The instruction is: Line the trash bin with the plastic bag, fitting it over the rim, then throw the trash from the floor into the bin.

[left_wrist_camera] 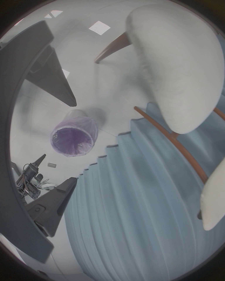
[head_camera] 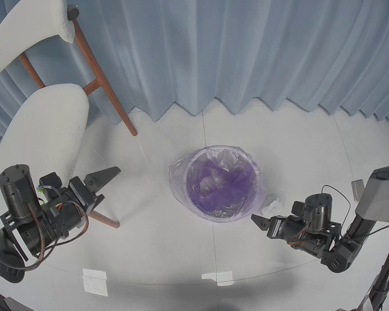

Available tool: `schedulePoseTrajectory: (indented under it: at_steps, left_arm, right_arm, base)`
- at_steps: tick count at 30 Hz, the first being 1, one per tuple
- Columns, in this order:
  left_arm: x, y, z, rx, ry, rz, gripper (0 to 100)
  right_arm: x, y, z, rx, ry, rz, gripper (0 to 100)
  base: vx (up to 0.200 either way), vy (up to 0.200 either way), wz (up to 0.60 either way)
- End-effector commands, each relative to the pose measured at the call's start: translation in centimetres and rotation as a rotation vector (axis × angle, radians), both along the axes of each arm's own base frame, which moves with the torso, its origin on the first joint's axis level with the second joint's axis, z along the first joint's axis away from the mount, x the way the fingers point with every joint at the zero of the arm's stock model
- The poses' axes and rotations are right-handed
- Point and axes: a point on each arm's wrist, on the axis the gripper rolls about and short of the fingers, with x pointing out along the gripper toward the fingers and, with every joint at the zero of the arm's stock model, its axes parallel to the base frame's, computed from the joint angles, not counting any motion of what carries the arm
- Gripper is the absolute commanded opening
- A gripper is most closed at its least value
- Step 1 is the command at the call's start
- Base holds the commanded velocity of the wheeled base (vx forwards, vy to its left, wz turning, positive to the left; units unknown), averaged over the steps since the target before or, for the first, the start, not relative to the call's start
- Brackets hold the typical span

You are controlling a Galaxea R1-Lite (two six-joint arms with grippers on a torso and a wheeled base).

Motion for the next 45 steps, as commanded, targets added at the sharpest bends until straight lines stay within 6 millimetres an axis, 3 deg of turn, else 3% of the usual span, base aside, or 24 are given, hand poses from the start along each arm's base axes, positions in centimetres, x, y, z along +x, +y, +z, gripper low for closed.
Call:
schedulePoseTrajectory:
  at_steps: [1,13,18,38,45]
  left_arm:
    - [-1.7,1.8,1.5,-0.007,-0.087,0.056,100]
    - [-1.5,2.3,1.3,-0.004,-0.082,0.083,100]
    - [-1.5,2.4,1.3,-0.004,-0.08,0.09,100]
    - [-1.3,2.4,1.4,-0.006,-0.086,0.091,100]
    - [-1.3,2.4,1.6,-0.008,-0.096,0.091,100]
  right_arm:
    - [2.1,2.4,-0.2,-0.022,0.039,0.038,100]
    - [5.7,3.4,1.0,-0.05,0.087,0.011,100]
    - [6.9,3.1,0.4,-0.081,0.097,-0.003,100]
    - [7.5,2.6,-0.6,-0.115,0.113,-0.019,100]
    - [7.4,1.8,0.1,-0.116,0.109,-0.042,100]
  base:
    - [0.0,0.0,0.0]
    - [0.0,0.0,0.0]
    - [0.0,0.0,0.0]
    - [0.0,0.0,0.0]
    - [0.0,0.0,0.0]
